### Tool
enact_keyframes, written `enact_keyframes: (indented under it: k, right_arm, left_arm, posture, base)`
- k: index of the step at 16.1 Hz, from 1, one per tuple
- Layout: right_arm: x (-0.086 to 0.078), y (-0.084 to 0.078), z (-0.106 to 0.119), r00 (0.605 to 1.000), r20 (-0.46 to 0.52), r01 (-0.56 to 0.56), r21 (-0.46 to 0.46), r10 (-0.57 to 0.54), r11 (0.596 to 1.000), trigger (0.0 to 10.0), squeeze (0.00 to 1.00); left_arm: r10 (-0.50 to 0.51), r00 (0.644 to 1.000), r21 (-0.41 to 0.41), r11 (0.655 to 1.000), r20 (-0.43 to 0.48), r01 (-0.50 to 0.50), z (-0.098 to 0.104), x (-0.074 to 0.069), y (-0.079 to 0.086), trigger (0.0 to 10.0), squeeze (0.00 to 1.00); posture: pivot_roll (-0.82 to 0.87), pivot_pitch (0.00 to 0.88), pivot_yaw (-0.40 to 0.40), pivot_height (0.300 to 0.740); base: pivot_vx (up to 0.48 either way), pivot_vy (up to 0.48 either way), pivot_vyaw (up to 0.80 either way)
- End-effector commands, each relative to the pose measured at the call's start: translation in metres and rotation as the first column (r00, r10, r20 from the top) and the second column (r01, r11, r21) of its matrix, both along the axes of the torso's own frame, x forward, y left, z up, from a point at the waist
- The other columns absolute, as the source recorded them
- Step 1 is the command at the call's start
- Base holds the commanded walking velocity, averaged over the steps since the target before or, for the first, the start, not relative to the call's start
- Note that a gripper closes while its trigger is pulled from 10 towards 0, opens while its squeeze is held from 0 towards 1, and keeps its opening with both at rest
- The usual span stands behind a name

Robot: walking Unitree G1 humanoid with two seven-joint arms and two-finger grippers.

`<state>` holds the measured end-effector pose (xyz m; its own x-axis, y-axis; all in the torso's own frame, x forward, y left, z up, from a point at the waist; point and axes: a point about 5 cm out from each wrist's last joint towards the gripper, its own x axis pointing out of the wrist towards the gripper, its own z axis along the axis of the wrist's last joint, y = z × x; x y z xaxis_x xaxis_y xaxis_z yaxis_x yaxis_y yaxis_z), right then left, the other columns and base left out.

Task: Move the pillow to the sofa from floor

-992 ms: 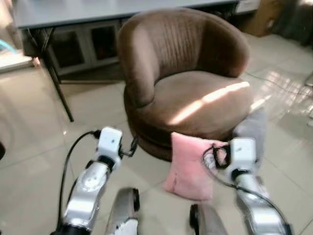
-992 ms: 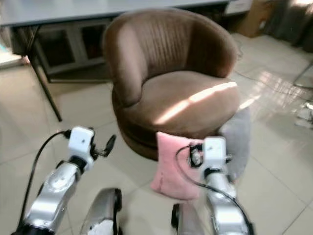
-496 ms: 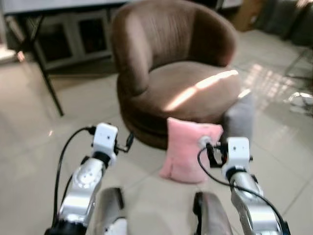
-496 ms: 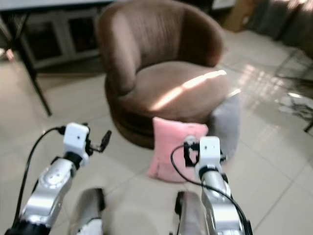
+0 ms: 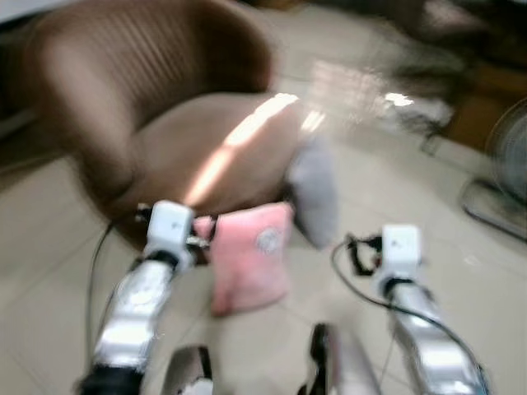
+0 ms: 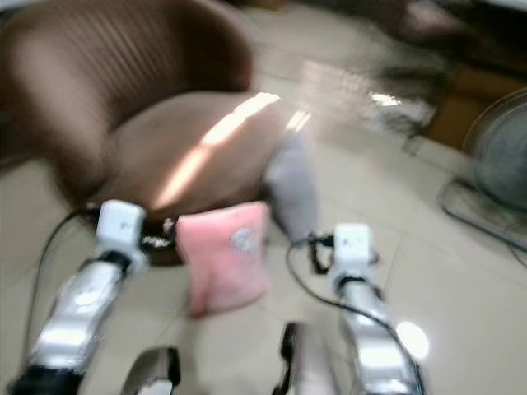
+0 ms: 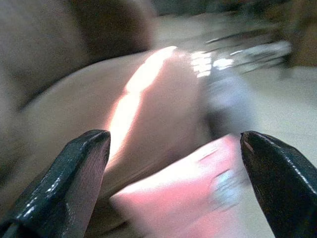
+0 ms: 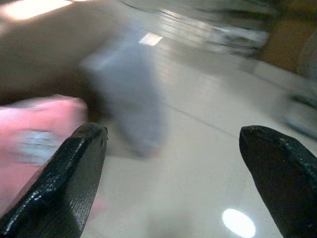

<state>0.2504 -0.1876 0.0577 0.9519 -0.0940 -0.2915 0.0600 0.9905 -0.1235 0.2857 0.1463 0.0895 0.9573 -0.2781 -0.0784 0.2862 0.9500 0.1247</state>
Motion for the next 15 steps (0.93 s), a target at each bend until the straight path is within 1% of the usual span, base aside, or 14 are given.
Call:
enact_keyframes:
  k: [1, 4, 5, 6, 7, 8, 10, 12, 15]
  right_arm:
    - [0.004, 0.007, 0.003, 1.0, 0.009, -0.027, 0.014, 0.027, 1.0, 10.0, 0.0]
    - [0.005, 0.009, 0.002, 0.997, -0.008, -0.081, 0.012, 0.081, 0.997, 10.0, 0.0]
    - [0.004, 0.012, 0.001, 0.991, -0.026, -0.132, 0.0, 0.132, 0.991, 10.0, 0.0]
    - [0.003, 0.016, -0.001, 0.983, -0.045, -0.176, 0.029, 0.177, 0.984, 10.0, 0.0]
    - [0.001, 0.021, -0.003, 0.969, -0.06, -0.237, 0.019, 0.238, 0.971, 10.0, 0.0]
    - [0.0, 0.024, -0.004, 0.964, -0.068, -0.258, 0.024, 0.259, 0.966, 10.0, 0.0]
    - [-0.001, 0.025, -0.005, 0.964, -0.064, -0.256, 0.039, 0.258, 0.966, 10.0, 0.0]
    - [-0.002, 0.023, -0.006, 0.965, -0.067, -0.25, 0.066, 0.254, 0.966, 10.0, 0.0]
    - [-0.003, 0.022, -0.007, 0.962, -0.075, -0.257, 0.067, 0.262, 0.964, 10.0, 0.0]
  left_arm:
    - [0.018, 1.0, 0.022, 1.0, -0.016, -0.018, -0.004, -0.003, 0.01, 10.0, 0.0]
    - [0.022, 1.0, 0.022, 1.0, -0.014, -0.021, -0.004, -0.004, 0.01, 10.0, 0.0]
    - [0.024, 1.0, 0.021, 0.999, -0.014, -0.024, -0.004, -0.004, 0.01, 10.0, 0.0]
    - [0.025, 1.0, 0.022, 0.999, -0.014, -0.025, -0.004, -0.004, 0.01, 10.0, 0.0]
    - [0.026, 1.0, 0.022, 0.999, -0.014, -0.025, -0.004, -0.005, 0.01, 10.0, 0.0]
    - [0.026, 1.0, 0.024, 0.999, -0.014, -0.026, -0.004, -0.005, 0.011, 10.0, 0.0]
    - [0.026, 1.0, 0.027, 0.999, -0.013, -0.026, -0.004, -0.005, 0.011, 10.0, 0.0]
    - [0.024, 1.0, 0.03, 0.999, -0.014, -0.024, -0.003, -0.006, 0.011, 10.0, 0.0]
    - [0.021, 1.0, 0.035, 0.999, -0.016, -0.02, -0.003, -0.007, 0.01, 10.0, 0.0]
  posture:
    - [-0.07, 0.028, 0.008, 0.576]
    - [-0.06, 0.03, 0.005, 0.576]
    - [-0.07, 0.03, 0.003, 0.576]
    - [-0.06, 0.029, 0.003, 0.576]
    - [-0.06, 0.032, 0.002, 0.576]
    - [-0.06, 0.032, 0.001, 0.576]
    - [-0.06, 0.032, 0.0, 0.576]
    - [-0.06, 0.032, 0.001, 0.576]
    - [-0.06, 0.028, -0.002, 0.576]
  base:
    - [0.285, 0.0, 0.0]
    - [0.289, 0.0, 0.0]
    - [0.285, 0.0, 0.0]
    - [0.289, 0.0, 0.49]
    - [0.289, 0.0, 0.8]
    - [0.289, 0.0, 0.8]
    - [0.285, 0.0, 0.72]
    - [0.281, 0.0, 0.0]
    - [0.276, 0.0, 0.0]
